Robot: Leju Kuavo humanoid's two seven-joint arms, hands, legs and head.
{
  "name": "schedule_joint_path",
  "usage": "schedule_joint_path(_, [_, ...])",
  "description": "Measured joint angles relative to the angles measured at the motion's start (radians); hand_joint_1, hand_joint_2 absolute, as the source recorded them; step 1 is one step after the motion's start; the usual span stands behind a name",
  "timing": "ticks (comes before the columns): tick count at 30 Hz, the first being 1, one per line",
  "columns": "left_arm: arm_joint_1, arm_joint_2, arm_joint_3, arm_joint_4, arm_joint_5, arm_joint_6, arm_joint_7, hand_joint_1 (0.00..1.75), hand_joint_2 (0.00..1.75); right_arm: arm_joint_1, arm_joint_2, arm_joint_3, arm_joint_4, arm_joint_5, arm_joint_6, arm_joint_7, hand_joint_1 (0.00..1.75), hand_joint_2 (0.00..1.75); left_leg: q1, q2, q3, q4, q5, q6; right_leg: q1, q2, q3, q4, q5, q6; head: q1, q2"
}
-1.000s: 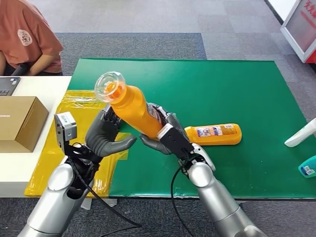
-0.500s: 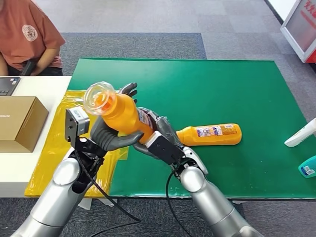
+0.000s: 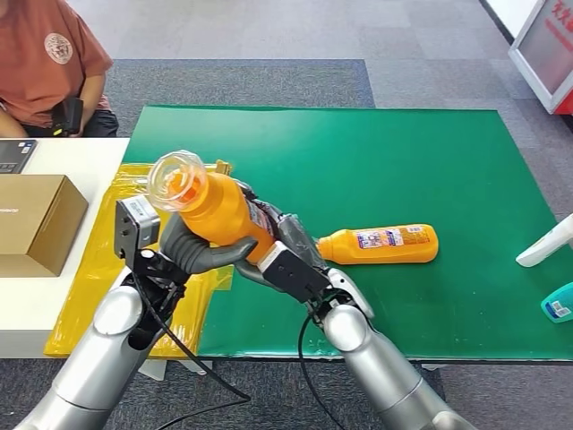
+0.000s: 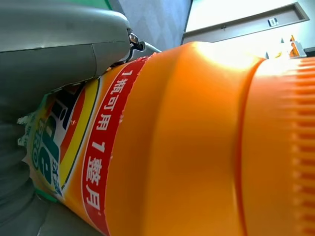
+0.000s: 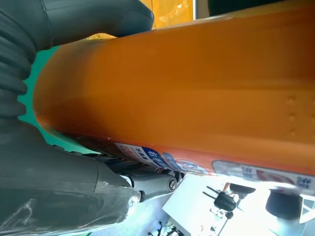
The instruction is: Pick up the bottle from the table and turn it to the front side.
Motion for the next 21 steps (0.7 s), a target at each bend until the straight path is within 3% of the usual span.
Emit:
schedule_joint_path(12, [-0.003,0.004,-0.003,0.000,0.004,-0.001,-0.001,1.75,1.75,0.000,0.000,0.012,0.001,-0.004,-0.009,0.006,1.75,1.75,0.000,0.000,0.000,0.000,0.000,0.000,0.000,0.000,0.000,0.000,0.000,0.000,0.000,0.000])
schedule_joint_path(13, [-0.003,0.005,-0.003,0.000,0.006,-0.001,-0.001,1.75,1.75,0.000,0.000,0.012,0.002,-0.005,-0.011,0.006,1.68,1.75,0.000,0.000,0.000,0.000,0.000,0.000,0.000,0.000,0.000,0.000,0.000,0.000,0.000,0.000])
schedule_joint_path(17, [-0.003,0.008,-0.004,0.002,0.014,-0.001,-0.001,1.75,1.75,0.000,0.000,0.014,0.008,-0.009,-0.022,0.009,0.02,1.75,0.000,0.000,0.000,0.000,0.000,0.000,0.000,0.000,0.000,0.000,0.000,0.000,0.000,0.000])
schedule_joint_path(21, [-0.002,0.014,-0.006,0.008,0.021,0.003,-0.002,1.75,1.75,-0.003,0.000,0.014,0.016,-0.012,-0.035,0.023,0.00,1.75,0.000,0.000,0.000,0.000,0.000,0.000,0.000,0.000,0.000,0.000,0.000,0.000,0.000,0.000])
